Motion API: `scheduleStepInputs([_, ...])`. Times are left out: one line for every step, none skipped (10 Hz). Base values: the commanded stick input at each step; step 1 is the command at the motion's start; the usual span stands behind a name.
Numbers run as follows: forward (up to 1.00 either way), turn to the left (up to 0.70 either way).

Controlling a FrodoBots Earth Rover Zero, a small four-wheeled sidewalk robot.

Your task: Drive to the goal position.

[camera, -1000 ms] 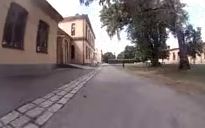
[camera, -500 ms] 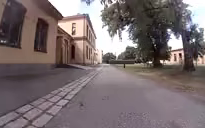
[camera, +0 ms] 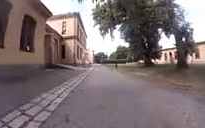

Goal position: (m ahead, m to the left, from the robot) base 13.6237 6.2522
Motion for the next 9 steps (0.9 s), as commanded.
scheduleStepInputs([0.85, 0.01])
scheduleStepInputs([0.85, 0.01])
scheduleStepInputs([0.85, 0.01])
scheduleStepInputs([0.85, 0.01])
scheduleStepInputs([0.85, 0.01])
scheduleStepInputs([0.85, 0.01])
scheduleStepInputs([0.85, 0.01])
scheduleStepInputs([0.85, 0.01])
scheduleStepInputs([0.85, 0.01])
